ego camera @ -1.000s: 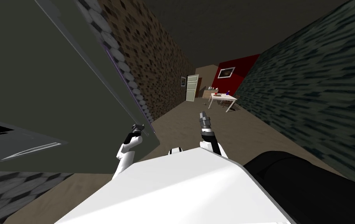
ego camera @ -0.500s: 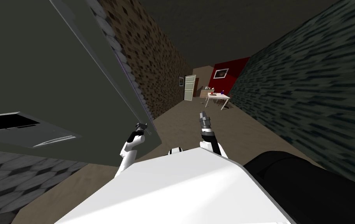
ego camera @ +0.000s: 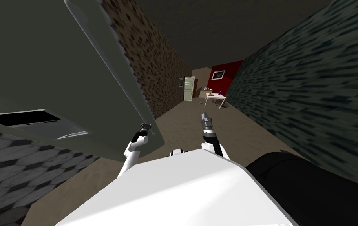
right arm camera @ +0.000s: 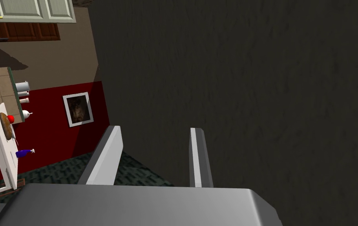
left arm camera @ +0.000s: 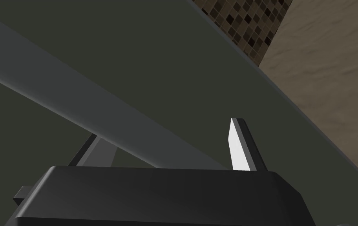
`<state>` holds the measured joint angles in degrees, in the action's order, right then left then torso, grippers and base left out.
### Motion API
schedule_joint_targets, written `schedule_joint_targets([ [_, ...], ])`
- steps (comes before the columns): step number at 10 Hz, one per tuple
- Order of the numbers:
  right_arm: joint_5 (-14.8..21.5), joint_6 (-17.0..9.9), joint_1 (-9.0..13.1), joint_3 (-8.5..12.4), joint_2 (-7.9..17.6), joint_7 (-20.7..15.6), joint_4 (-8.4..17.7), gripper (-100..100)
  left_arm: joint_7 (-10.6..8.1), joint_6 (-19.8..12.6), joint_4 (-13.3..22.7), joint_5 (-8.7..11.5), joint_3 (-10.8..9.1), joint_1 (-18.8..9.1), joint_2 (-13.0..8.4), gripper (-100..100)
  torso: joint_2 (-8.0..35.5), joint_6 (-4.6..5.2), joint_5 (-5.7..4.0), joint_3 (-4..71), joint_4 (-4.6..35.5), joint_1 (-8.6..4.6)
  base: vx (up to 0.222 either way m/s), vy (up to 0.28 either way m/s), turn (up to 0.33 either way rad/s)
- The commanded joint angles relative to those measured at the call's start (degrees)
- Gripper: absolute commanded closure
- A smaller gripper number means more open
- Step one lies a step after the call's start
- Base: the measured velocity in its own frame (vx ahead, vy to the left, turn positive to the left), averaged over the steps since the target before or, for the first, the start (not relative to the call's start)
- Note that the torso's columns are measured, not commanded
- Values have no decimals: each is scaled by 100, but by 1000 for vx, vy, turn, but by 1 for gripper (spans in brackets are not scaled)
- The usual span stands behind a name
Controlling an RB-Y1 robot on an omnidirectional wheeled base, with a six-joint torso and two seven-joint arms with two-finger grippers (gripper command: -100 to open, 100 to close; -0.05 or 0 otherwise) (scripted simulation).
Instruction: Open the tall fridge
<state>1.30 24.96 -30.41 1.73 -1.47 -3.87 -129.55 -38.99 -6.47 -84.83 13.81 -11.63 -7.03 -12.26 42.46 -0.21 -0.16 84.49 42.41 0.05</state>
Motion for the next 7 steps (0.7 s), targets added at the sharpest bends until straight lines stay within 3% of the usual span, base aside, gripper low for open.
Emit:
schedule_joint_targets([
  [1, 0, 0, -1, 0, 0, 0, 0, 0, 21, 35, -6, 31, 190, -30, -44, 100, -15, -7, -2, 5, 3, -2, -235, 80, -60],
  [2, 0, 0, 0, 0, 0, 0, 0, 0, 3, 10, -20, 25, 132, 3, -12, 100, -1, 9, 5, -3, -4, -10, -129, 35, -32],
  [4, 0, 0, -1, 0, 0, 0, 0, 0, -36, 7, -152, 81, 432, 79, -67, 100, -25, 24, 3, 16, -7, -1, -179, 152, -129],
  [7, 0, 0, 0, 0, 0, 0, 0, 0, -54, 9, -221, 107, 570, 108, -101, 100, 4, -3, 4, -2, -5, 2, -221, 156, -96],
])
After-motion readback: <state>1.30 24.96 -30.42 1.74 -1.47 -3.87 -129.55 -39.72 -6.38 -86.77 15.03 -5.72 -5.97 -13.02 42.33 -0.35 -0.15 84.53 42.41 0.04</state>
